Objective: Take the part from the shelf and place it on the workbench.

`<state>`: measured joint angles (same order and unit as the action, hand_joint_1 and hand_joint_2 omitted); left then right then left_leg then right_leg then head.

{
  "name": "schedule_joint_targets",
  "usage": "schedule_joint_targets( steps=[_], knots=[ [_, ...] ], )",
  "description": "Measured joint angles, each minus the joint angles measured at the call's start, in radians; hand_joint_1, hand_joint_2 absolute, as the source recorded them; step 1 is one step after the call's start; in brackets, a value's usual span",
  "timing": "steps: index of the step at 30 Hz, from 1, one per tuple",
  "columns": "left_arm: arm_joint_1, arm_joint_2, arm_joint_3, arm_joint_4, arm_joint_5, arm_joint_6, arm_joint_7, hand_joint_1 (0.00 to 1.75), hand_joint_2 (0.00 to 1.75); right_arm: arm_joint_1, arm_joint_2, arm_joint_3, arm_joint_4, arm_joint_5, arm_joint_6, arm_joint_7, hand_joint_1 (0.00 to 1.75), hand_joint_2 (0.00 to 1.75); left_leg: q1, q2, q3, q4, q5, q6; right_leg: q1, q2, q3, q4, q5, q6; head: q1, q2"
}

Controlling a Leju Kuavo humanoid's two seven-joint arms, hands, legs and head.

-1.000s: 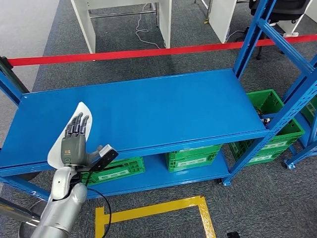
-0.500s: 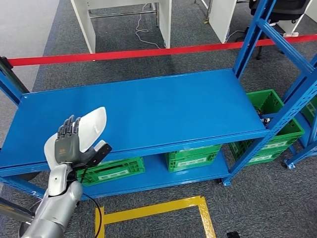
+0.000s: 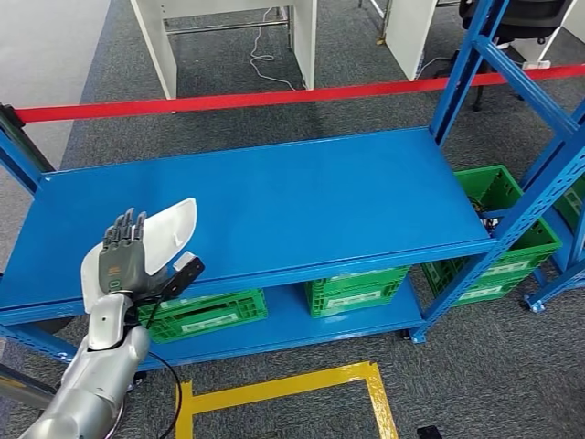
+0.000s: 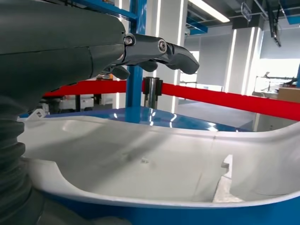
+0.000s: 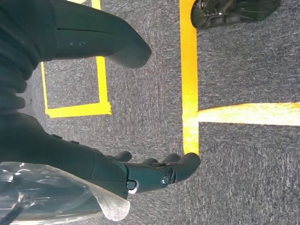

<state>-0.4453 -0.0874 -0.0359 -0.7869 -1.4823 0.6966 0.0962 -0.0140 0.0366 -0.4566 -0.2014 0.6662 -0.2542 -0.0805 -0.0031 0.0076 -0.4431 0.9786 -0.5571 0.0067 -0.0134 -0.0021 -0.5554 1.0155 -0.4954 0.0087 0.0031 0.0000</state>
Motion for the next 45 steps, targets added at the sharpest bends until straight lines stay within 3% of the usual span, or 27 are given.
schedule_joint_targets(
  steps=[1,3,4,5,26,30,35,45],
  knots=[
    [-0.005,0.004,-0.003,0.007,-0.002,0.0,0.005,0.41,1.75,0.0,0.0,-0.001,0.0,0.001,0.001,0.001,0.0,1.75,0.0,0.0,0.0,0.0,0.0,0.0,0.0,0.0,0.0,0.0,0.0,0.0,0.0,0.0],
    [-0.011,0.013,-0.007,0.022,-0.008,-0.001,0.015,1.28,1.75,-0.001,0.0,-0.004,0.0,0.004,0.002,0.002,0.0,1.75,0.0,0.0,0.0,0.0,0.0,0.0,0.0,0.0,0.0,0.0,0.0,0.0,0.0,0.0],
    [-0.014,0.017,-0.009,0.028,-0.01,-0.002,0.019,1.62,1.75,-0.001,0.0,-0.005,0.0,0.006,0.002,0.002,0.0,1.75,0.0,0.0,0.0,0.0,0.0,0.0,0.0,0.0,0.0,0.0,0.0,0.0,0.0,0.0],
    [-0.016,0.02,-0.009,0.034,-0.013,-0.002,0.022,1.75,1.75,-0.001,0.0,-0.006,0.0,0.007,0.003,0.003,0.0,1.75,0.0,0.0,0.0,0.0,0.0,0.0,0.0,0.0,0.0,0.0,0.0,0.0,0.0,0.0],
    [-0.029,0.051,-0.011,0.067,-0.049,-0.03,0.066,1.75,1.75,-0.002,0.0,-0.007,0.0,0.026,0.007,0.004,0.0,1.75,0.0,0.0,0.0,0.0,0.0,0.0,0.0,0.0,0.0,0.0,0.0,0.0,0.0,0.0],
    [-0.028,0.051,-0.011,0.067,-0.022,-0.025,0.028,1.75,1.75,-0.002,0.0,-0.008,0.0,0.033,0.007,0.002,0.0,1.75,0.0,0.0,0.0,0.0,0.0,0.0,0.0,0.0,0.0,0.0,0.0,0.0,0.0,0.0],
    [-0.003,0.05,-0.011,0.044,0.087,-0.011,-0.086,1.75,1.75,-0.002,0.0,-0.021,0.0,0.039,0.008,-0.001,0.0,1.75,0.0,0.0,0.001,0.0,0.0,0.0,0.0,0.0,0.0,0.0,0.0,0.0,0.0,0.0],
    [0.008,0.05,-0.011,0.023,0.104,-0.009,-0.105,1.75,1.75,-0.002,0.0,-0.025,0.0,0.039,0.008,-0.002,0.0,1.75,0.0,0.0,0.0,0.0,0.0,0.0,0.0,0.0,0.0,0.0,0.0,0.0,0.0,0.0]
  ],
)
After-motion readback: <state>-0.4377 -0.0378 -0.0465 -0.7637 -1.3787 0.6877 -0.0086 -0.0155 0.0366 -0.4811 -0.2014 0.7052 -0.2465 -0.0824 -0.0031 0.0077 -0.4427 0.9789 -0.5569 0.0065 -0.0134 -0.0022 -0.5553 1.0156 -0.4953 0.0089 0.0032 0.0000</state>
